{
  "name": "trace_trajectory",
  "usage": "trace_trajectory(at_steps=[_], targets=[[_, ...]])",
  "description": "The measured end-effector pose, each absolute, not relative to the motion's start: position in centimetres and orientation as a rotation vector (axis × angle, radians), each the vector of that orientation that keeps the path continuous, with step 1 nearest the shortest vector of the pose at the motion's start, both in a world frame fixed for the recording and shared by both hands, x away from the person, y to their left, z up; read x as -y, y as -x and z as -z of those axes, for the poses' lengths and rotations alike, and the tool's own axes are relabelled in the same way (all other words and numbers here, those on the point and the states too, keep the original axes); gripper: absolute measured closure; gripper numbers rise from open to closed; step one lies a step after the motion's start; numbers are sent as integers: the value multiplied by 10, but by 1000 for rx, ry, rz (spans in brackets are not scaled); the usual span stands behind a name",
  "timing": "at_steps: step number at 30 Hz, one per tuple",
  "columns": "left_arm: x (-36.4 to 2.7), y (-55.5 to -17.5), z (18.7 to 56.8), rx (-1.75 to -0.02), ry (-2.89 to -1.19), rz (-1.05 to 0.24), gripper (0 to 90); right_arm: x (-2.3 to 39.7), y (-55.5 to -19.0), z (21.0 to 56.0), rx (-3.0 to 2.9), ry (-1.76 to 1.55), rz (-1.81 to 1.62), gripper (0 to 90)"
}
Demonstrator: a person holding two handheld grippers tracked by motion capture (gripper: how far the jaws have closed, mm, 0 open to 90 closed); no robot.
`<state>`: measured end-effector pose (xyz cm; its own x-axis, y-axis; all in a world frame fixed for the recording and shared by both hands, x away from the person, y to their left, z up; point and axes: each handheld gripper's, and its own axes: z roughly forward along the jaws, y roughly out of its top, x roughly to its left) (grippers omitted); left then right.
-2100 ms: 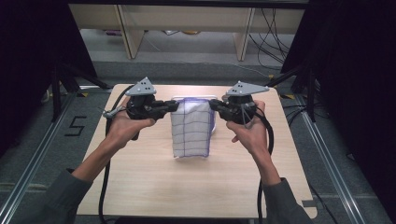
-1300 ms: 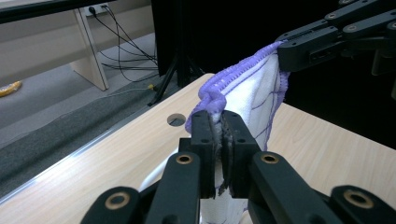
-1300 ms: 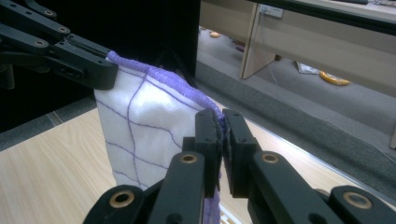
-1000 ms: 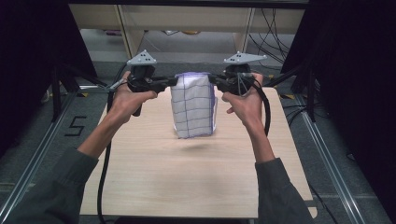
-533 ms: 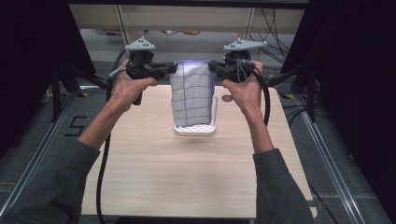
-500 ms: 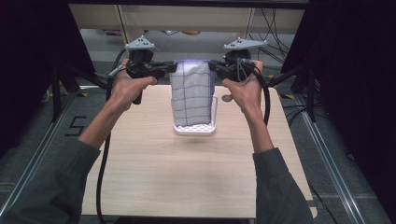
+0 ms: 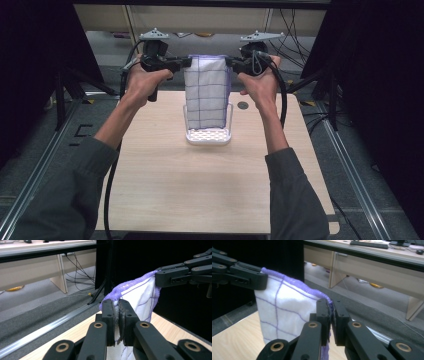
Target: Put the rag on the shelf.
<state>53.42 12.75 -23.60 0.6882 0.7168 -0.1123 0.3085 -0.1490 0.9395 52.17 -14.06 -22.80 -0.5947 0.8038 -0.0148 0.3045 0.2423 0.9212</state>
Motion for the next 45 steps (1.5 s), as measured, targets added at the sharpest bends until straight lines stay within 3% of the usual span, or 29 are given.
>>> trace_trajectory(at_steps=[19, 45], targets=[[-124, -588, 283, -935, -1732, -404, 831, 128, -582, 266, -2038, -1130, -1209, 852], [-123, -605, 338, -1027, -1798, -314, 824, 126, -601, 333, -2155, -1318, -1067, 847]])
